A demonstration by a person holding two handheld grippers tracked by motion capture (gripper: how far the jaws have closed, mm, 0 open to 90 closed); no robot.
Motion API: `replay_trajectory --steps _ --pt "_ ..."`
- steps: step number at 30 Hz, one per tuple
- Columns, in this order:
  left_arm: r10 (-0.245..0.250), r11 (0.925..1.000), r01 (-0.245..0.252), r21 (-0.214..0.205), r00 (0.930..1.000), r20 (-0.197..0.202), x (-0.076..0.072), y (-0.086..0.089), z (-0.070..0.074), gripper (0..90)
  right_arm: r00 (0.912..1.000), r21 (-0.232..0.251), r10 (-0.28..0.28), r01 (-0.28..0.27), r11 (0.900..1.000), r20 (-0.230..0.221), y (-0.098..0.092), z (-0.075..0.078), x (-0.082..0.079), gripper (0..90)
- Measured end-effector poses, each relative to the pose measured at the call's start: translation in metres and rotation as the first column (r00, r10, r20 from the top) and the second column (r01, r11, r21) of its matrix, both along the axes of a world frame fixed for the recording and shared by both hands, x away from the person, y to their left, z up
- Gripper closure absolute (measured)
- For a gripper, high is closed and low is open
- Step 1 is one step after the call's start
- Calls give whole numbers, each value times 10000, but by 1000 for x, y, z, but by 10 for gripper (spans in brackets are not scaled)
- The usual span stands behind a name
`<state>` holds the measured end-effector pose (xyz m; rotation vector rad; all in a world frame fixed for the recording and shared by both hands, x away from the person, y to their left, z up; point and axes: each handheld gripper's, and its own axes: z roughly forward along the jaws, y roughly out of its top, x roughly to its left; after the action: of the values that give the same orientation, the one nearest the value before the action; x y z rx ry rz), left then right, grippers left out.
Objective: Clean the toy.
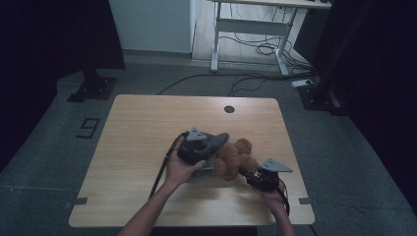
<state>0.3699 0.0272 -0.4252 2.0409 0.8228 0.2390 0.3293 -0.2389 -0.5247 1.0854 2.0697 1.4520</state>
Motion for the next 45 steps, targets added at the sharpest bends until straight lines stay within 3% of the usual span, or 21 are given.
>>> replay_trajectory --steps 2,4,6,9,13,15,17,19,21,25,27,28,30,32,36,37,40,41,42,44,45 --pt "-123 9998 125 126 9999 -111 2 -9 -3 767 10000 -5 -29 29 10000 6 0 0 0 590" --pt "-182 9980 200 607 9994 -297 7 -33 -20 767 9998 -141 -213 213 9997 10 -1 1 1 590" --pt "-160 9983 171 560 9997 -200 5 -34 -25 769 9993 -229 -374 372 9990 -60 -3 0 2 590" --pt "-112 9985 117 526 9999 -98 2 -28 -27 773 9994 53 -286 288 9996 -212 -7 -2 2 590" --pt "343 9973 -348 649 9994 85 -3 -5 -30 775 9992 -91 -331 329 9994 -210 -5 -2 4 589" --pt "784 9931 -791 868 9969 115 -5 17 -34 775 9989 -61 -361 360 9993 -298 -7 -2 4 589" --pt "837 9925 -842 881 9964 87 -5 23 -35 776 9989 -13 -340 340 9994 -326 -8 -2 4 589" --pt "964 9923 -965 771 9953 45 -11 42 -37 776 9991 7 -267 267 9996 -340 -7 -3 5 589" --pt "1145 9896 -1170 834 9928 348 -18 54 -34 775 9989 -15 -292 292 9996 -363 -6 -3 5 589" --pt "1525 9864 -1550 540 9871 487 -22 74 -31 774 9987 52 -321 323 9995 -392 -7 -4 6 590" --pt "1924 9808 -1934 235 9805 396 -23 94 -33 773 9987 71 -305 308 9995 -396 -8 -4 7 590" --pt "1924 9808 -1934 235 9805 396 -23 94 -33 772 9987 71 -305 308 9995 -396 -8 -4 7 590" --pt "2394 9709 -2395 -1 9708 148 -20 114 -36 772 9987 91 -289 293 9995 -411 -8 -5 8 589" --pt "2498 9683 -2497 -77 9683 67 -17 119 -35 773 9988 115 -296 301 9995 -396 -7 -5 8 589" --pt "2190 9757 -2187 -149 9755 221 -12 107 -20 773 9991 82 -354 356 9993 -239 -7 -4 9 590" --pt "1839 9829 -1841 -4 9818 472 -8 87 -8 773 9992 86 -336 337 9994 -197 -7 -4 9 590" --pt "1232 9920 -1246 201 9905 614 2 52 5 772 9993 91 -321 322 9994 -174 -8 -4 9 590" --pt "1041 9939 -1061 303 9927 613 6 38 7 772 9994 93 -302 303 9995 -147 -8 -4 9 590" --pt "1041 9939 -1061 303 9927 613 6 38 7 772 9994 93 -302 303 9995 -147 -8 -4 9 590" --pt "409 9975 -436 558 9980 490 19 -7 11 772 9996 87 -267 268 9996 -69 -8 -4 9 590" --pt "409 9975 -436 558 9980 490 19 -7 11 771 9996 87 -267 268 9996 -69 -8 -4 9 590"
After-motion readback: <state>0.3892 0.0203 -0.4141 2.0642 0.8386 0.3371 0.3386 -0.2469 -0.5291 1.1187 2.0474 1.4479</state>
